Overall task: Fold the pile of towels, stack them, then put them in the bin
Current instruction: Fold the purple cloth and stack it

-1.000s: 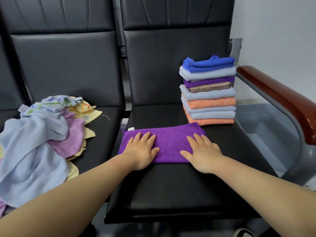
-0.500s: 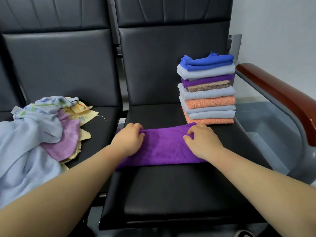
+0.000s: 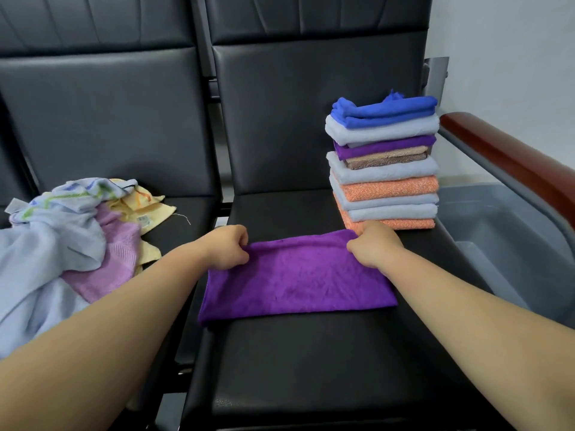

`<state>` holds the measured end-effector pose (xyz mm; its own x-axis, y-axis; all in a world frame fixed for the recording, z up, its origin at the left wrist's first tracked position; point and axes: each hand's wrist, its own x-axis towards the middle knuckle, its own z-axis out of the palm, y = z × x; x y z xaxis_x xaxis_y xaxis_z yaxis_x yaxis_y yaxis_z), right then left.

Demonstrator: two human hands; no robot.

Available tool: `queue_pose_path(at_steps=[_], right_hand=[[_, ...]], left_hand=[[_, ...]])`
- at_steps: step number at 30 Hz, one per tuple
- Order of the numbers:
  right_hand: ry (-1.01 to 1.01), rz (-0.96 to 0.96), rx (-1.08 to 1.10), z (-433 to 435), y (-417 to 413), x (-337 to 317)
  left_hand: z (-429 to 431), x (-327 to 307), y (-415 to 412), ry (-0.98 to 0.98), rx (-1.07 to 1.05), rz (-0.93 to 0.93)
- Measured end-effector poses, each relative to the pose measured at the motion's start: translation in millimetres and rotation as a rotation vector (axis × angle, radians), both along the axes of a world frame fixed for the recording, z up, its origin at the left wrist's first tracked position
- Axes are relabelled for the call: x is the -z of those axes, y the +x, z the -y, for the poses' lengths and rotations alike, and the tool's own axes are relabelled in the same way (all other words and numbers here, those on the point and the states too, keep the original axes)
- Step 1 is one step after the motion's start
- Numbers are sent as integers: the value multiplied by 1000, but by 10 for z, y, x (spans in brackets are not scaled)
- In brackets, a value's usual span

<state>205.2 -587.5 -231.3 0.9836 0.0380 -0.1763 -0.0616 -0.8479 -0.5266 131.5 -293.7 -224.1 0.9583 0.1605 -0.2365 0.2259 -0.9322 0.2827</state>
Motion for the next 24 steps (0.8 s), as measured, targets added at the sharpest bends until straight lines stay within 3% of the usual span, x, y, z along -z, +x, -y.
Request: queue_pose_path(at_steps=[3,7,10,12,14,19,24], right_hand=[[225,108,-12,20,-45,-17],[594,238,22,67,-103,-221],[602,350,-23,116,-137,-392],[503,421,-107,165,-208,-437],[410,411,-187,227,-337,-426],[74,219,-545,372,-578,-303],[-62,59,-704,431,-751,-209]], left_hand=[[-56,-90,-16,8,8,69],[-81,-385,-94,-9,-71,477],[-38,-533,-226,-20,-105,707],[-44,-492,-318,35,-58,742],[-81,-381,-410,107,10,652],[-76,-97,-671,268,96,72],[101,-132,-815,313,96,-55]])
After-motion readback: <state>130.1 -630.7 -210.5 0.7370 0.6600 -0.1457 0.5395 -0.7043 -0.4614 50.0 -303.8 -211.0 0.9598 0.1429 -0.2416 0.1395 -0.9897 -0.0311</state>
